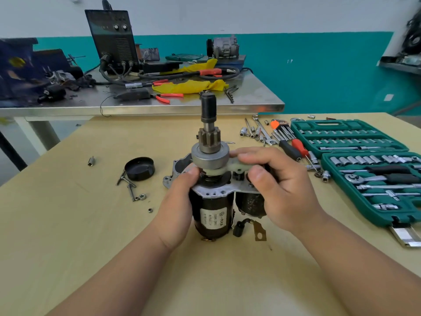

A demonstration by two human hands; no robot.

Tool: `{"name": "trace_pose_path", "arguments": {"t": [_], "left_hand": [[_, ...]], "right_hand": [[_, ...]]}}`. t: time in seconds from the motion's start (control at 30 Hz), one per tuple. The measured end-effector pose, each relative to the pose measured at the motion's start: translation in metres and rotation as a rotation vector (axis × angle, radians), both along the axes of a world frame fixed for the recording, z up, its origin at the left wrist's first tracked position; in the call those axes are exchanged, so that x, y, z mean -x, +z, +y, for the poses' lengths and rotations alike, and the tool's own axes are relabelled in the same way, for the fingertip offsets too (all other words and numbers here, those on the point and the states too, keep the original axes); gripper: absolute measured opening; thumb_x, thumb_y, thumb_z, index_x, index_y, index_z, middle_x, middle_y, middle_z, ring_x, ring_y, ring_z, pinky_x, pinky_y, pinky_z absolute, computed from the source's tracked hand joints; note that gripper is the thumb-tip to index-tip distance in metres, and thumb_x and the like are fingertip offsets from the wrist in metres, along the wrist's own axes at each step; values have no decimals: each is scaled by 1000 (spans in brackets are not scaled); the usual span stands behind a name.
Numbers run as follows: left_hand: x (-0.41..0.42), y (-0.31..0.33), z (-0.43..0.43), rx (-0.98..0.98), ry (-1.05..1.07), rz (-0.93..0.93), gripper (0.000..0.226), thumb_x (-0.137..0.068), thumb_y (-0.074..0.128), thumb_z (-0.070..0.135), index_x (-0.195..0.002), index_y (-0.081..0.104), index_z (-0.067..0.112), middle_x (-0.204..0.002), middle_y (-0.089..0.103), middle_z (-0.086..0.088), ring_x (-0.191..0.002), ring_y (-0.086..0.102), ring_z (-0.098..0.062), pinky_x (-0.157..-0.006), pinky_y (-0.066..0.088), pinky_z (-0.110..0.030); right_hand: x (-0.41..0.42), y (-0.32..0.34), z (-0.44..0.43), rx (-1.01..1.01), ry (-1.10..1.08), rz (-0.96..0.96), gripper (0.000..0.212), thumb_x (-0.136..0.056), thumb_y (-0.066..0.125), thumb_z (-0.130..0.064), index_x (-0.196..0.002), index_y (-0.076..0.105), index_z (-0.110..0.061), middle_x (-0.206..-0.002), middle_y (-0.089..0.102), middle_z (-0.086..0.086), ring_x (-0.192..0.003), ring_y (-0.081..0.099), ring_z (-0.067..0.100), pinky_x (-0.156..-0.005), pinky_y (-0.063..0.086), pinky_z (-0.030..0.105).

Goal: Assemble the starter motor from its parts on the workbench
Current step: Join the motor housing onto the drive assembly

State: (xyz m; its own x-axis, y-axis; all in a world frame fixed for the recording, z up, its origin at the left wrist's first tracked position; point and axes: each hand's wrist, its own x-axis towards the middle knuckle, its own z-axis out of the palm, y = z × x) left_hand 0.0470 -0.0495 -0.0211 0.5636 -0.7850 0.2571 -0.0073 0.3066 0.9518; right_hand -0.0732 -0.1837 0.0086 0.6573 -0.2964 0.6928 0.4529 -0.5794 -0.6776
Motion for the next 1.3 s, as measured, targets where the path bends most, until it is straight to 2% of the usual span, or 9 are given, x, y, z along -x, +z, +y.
{"name": "trace_pose_path", "arguments": {"t": [0.07,0.23,0.33,0.47,0.63,0.73,0.87,0.97,1.3], "left_hand": [[1,3,-1,32,11,-7,46,-82,44,49,-111,73,29,-121,69,-4,-116,62,-20,-90,50,-26],[4,2,-3,169,42,9,43,-81,45,43,-107,74,27,-110,73,-4,-105,66,-20,-86,52,-27],[6,1,1,251,60,-45,43,-90,50,46,-115,69,17,-114,70,-10,-110,63,-27,-91,49,-34],[-1,-2,3,302,98,-155,50,-94,48,56,-118,67,17,-114,68,-9,-108,61,-32,-92,47,-44],[-12,-3,1,267,205,-236,42,-94,33,38,-108,72,33,-105,71,6,-101,64,-16,-88,49,-33],[-10,-11,3,248,180,-124,42,-91,34,36,-99,75,31,-100,72,5,-96,64,-13,-85,50,-28],[-4,-12,5,285,240,-192,48,-91,28,9,-90,73,25,-89,70,6,-85,63,-12,-76,49,-24],[0,-12,5,310,293,-218,36,-87,33,23,-91,68,19,-88,70,6,-84,62,-11,-75,48,-25],[-3,-4,5,244,227,-195,45,-86,33,15,-85,75,33,-84,71,11,-81,63,-4,-73,50,-20]], "right_hand": [[-2,2,-2,-46,33,13,21,-89,49,-23,-98,65,-32,-112,65,-26,-113,59,3,-92,46,17],[-5,3,1,-48,51,-6,23,-88,49,-20,-101,66,-29,-113,66,-21,-116,58,7,-94,45,19],[-6,0,5,10,25,-67,22,-88,50,-19,-100,68,-25,-114,65,-17,-115,58,12,-96,45,25],[-10,-3,6,164,51,-175,21,-87,50,-11,-105,61,-12,-113,61,6,-110,59,19,-92,46,29],[-18,-9,6,275,35,-250,18,-95,50,-20,-104,56,-5,-111,56,16,-106,59,21,-86,50,31],[-16,-11,7,313,64,-265,23,-99,45,-25,-105,55,-5,-113,53,19,-102,60,20,-80,53,37],[-11,-13,9,344,79,-265,22,-100,44,-24,-106,55,-6,-112,53,22,-97,60,21,-74,54,40],[-10,-15,10,342,65,-268,21,-99,44,-23,-105,55,-6,-111,52,21,-96,59,20,-75,53,39],[-6,-16,8,328,67,-237,22,-101,39,-23,-106,54,-7,-114,52,18,-102,58,17,-84,50,31]]}}
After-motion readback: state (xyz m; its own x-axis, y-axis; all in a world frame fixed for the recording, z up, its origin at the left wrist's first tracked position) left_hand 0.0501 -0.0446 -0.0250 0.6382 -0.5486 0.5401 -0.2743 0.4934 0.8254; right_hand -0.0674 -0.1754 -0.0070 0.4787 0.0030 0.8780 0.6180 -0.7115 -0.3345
